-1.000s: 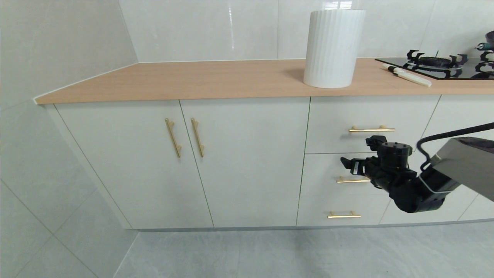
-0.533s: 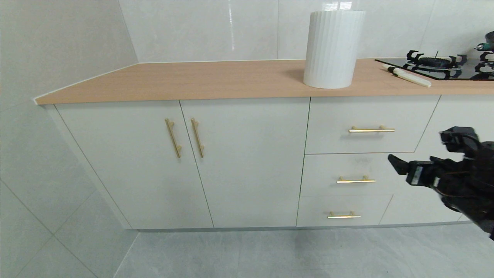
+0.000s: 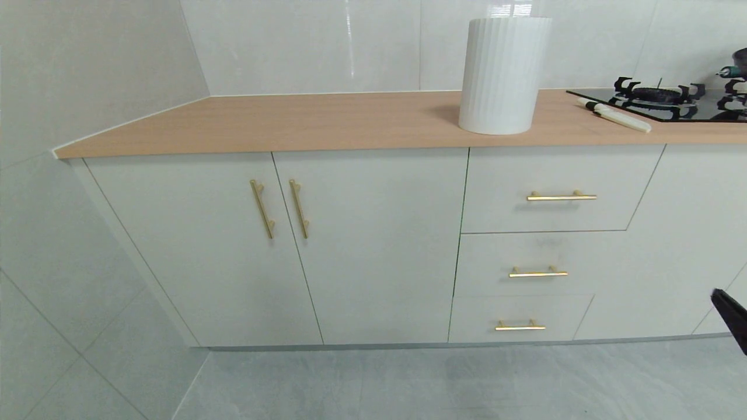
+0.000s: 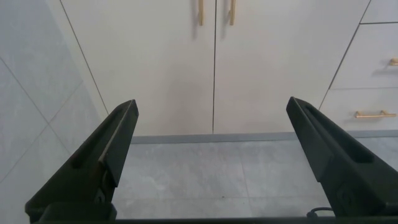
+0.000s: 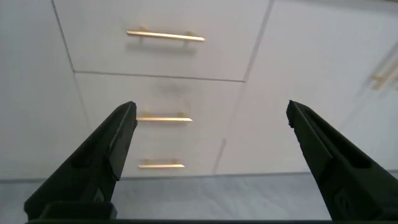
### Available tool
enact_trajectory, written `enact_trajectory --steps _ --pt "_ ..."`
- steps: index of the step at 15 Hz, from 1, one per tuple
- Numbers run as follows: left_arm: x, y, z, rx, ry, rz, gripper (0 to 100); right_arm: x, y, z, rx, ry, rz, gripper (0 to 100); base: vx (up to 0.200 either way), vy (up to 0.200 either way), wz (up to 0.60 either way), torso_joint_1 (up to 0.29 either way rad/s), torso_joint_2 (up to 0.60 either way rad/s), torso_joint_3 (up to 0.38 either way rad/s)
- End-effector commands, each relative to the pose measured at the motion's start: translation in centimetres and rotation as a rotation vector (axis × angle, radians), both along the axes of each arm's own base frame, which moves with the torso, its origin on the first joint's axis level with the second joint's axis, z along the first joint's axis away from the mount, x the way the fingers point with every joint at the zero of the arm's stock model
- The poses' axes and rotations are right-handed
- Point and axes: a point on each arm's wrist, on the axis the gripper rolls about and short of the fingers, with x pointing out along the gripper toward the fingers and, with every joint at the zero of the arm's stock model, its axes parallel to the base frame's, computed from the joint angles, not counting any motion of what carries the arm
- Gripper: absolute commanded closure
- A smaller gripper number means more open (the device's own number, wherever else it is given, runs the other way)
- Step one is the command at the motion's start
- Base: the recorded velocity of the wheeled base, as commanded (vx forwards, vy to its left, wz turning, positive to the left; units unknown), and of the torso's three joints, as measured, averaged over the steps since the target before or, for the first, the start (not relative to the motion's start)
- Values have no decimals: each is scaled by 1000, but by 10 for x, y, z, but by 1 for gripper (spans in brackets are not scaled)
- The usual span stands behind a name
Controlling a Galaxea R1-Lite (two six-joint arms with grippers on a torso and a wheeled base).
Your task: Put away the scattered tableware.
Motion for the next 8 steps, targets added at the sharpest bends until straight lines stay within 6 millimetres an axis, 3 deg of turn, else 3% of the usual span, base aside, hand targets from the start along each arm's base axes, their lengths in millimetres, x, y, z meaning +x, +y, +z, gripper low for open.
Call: enact_trajectory --steps 1,4,6,8 --pt "0 0 0 0 0 0 0 -84 -13 -9 -31 -87 -75 0 0 0 0 0 0 0" --pt "0 0 0 0 0 0 0 -132 -19 -12 -81 12 -193 0 0 0 0 0 0 0" --pt "0 0 0 0 0 0 0 -134 -21 -4 -66 -26 -266 0 0 0 0 0 0 0" --pt "0 0 0 0 0 0 0 -136 -18 -10 -70 -23 -337 0 0 0 0 0 0 0"
